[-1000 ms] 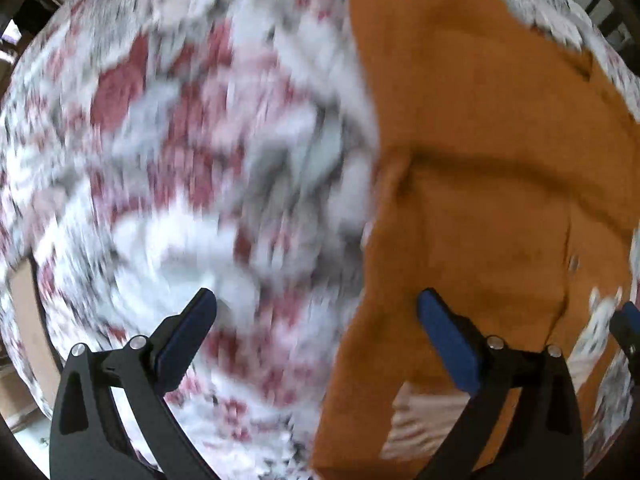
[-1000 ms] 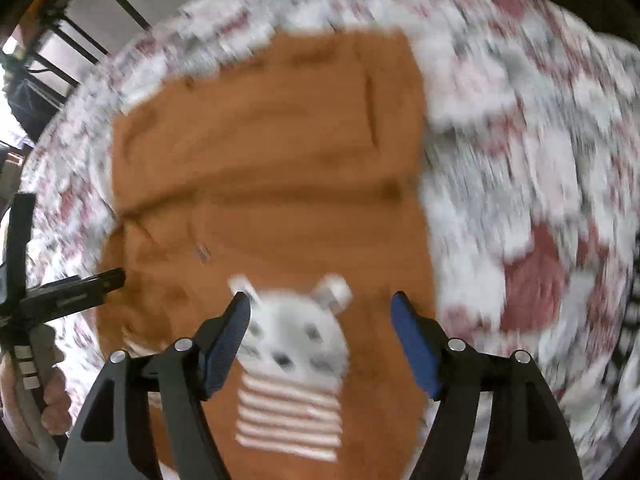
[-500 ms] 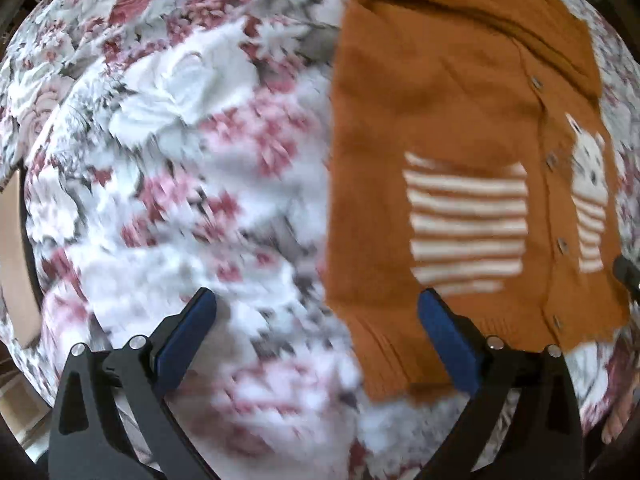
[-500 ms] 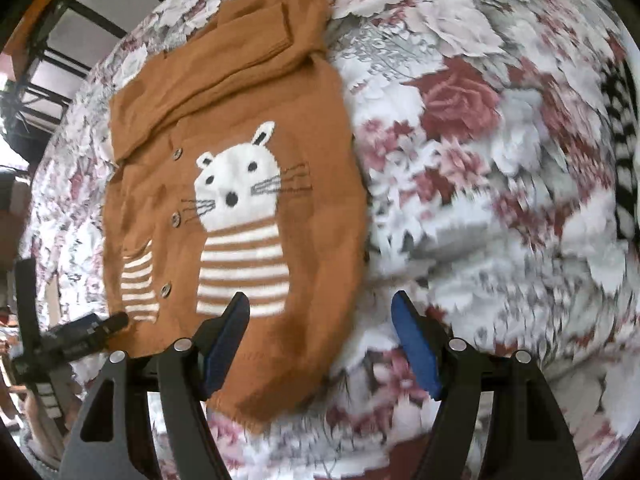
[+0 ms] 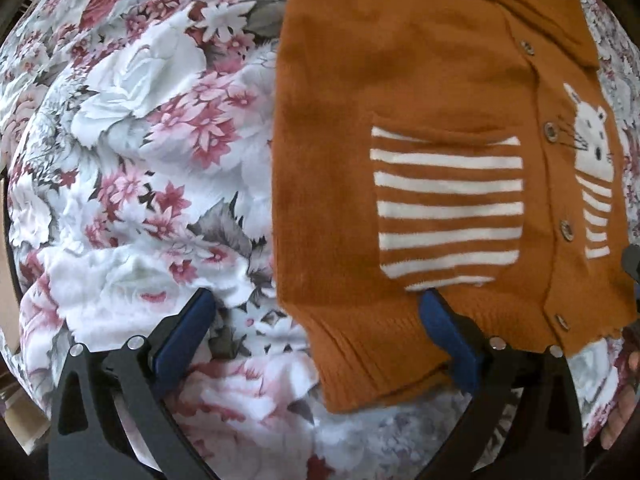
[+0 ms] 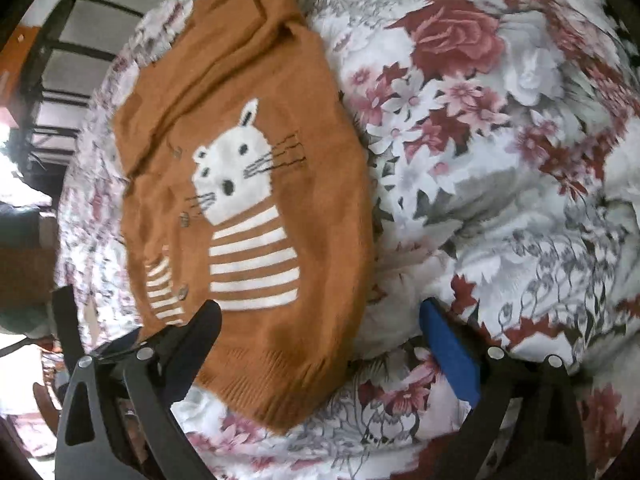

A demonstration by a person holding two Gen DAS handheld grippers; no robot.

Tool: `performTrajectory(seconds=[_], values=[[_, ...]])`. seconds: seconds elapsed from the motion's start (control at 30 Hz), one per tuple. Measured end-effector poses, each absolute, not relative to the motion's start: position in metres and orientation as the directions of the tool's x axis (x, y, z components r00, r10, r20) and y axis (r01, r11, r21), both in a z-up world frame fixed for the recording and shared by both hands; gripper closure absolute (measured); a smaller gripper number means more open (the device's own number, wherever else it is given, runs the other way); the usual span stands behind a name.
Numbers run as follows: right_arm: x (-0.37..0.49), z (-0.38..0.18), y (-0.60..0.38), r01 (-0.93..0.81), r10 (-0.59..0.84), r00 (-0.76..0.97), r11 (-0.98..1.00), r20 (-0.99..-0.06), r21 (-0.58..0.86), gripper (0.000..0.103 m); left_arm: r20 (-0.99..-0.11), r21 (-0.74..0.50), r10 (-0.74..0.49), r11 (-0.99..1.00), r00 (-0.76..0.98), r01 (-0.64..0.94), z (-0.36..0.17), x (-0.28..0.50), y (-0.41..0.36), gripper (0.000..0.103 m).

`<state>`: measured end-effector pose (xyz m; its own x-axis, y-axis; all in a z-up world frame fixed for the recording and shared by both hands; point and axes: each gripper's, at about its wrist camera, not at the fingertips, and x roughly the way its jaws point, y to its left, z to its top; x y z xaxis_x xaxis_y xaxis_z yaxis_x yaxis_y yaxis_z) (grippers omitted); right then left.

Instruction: Fold small clothes

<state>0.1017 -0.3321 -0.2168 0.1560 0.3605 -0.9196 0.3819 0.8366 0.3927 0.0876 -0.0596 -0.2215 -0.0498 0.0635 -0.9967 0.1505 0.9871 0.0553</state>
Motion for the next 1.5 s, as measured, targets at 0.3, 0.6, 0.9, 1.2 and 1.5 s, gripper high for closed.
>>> performTrajectory(seconds=[0.3,0.6,0.9,1.2,1.5], values=[[0.118,-0.227,-0.306,0.294,0.193,0.159,0.927,-0.968,0.233,0.003,-0.996,0.061,0.070,0.989,-0.060,0.137,-0.234,0.104,-0.071,0.004],[0.086,-0.194,-0.336,0.355,0.419,0.275,0.792,-0.866,0.496,0.018,-0.982,-0.177,-0.172,0.982,-0.077,0.069,-0.203,0.110,-0.063,0.005],[0.081,-0.211,-0.346,0.435,0.411,0.280,0.752,-0.868,0.496,0.053,-0.965,-0.232,-0.224,0.972,-0.137,0.045,-0.216,0.109,-0.073,0.007],[0.083,-0.211,-0.348,0.444,0.450,0.290,0.718,-0.844,0.536,0.057,-0.955,-0.276,-0.271,0.961,-0.124,0.028,-0.214,0.109,-0.070,0.060],[0.079,-0.210,-0.337,0.412,0.432,0.255,0.761,-0.865,0.501,0.075,-0.952,-0.290,-0.287,0.957,-0.111,0.011,-0.210,0.109,-0.064,0.084]])
